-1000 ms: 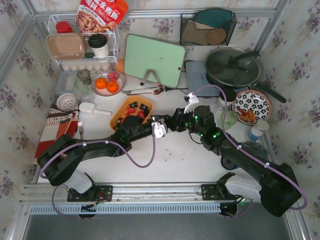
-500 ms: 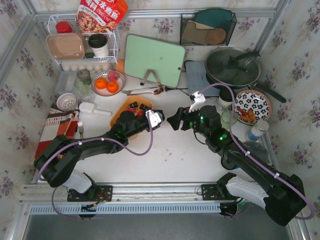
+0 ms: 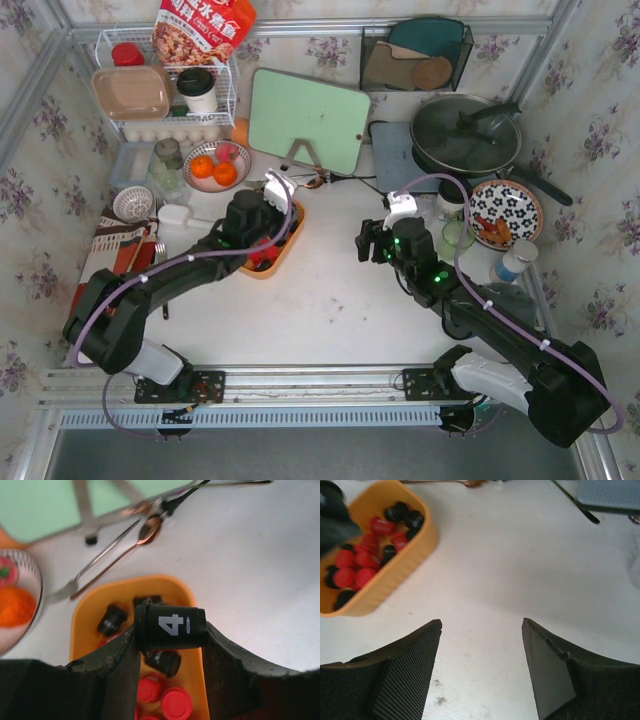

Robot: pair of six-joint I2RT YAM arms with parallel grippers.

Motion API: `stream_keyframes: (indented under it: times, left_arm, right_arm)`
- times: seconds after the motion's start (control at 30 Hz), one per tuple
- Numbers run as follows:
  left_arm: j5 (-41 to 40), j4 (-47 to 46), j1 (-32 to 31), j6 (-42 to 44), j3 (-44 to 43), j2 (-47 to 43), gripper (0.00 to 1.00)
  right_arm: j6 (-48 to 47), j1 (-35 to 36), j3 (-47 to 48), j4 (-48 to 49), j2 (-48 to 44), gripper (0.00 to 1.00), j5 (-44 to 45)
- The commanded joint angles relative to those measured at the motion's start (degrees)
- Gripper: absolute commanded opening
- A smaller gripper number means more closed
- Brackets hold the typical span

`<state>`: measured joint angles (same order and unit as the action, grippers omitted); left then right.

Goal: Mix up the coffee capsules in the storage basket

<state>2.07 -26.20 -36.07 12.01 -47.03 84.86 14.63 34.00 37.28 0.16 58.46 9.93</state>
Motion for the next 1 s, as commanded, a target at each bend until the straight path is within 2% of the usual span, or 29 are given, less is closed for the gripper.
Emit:
stream_keyframes:
  times: [0.0, 0.1, 0.3, 0.5, 0.8, 0.87, 0.97]
  left_arm:
    - [-8.0, 21.3, 3.7, -10.8, -7.7, 2.6, 0.35]
    - [-7.9, 30.4, 5.8, -15.4, -13.7, 6.5, 0.36]
    - [-8.9, 37.1, 6.3, -17.3, -20.1, 12.5, 0.37]
    - [-9.5, 52.1, 8.7, -26.2, -32.2, 21.9, 0.41]
    - [-11.5, 53.8, 9.1, -33.4, -35.1, 25.2, 0.50]
    - [-11.4, 53.8, 9.1, -34.3, -34.9, 25.4, 0.54]
    - [-12.2, 53.7, 9.1, -35.5, -34.6, 25.4, 0.67]
  right_arm:
    - [-1.7, -0.1, -2.1, 3.3, 1.8, 0.73, 5.1]
    - [-2.2, -0.2, -3.8, 5.9, 3.2, 0.73, 5.5]
    - [-3.9, -0.3, -6.5, 10.0, 5.4, 0.73, 7.5]
    - [-5.7, -0.8, -9.1, 12.8, 4.8, 0.74, 8.0]
    - [-6.0, -1.0, -11.0, 15.2, 3.4, 0.73, 7.0]
    - [-5.8, -1.0, -11.2, 15.7, 3.7, 0.74, 7.6]
    - [-5.3, -1.1, -11.9, 16.8, 3.8, 0.74, 9.1]
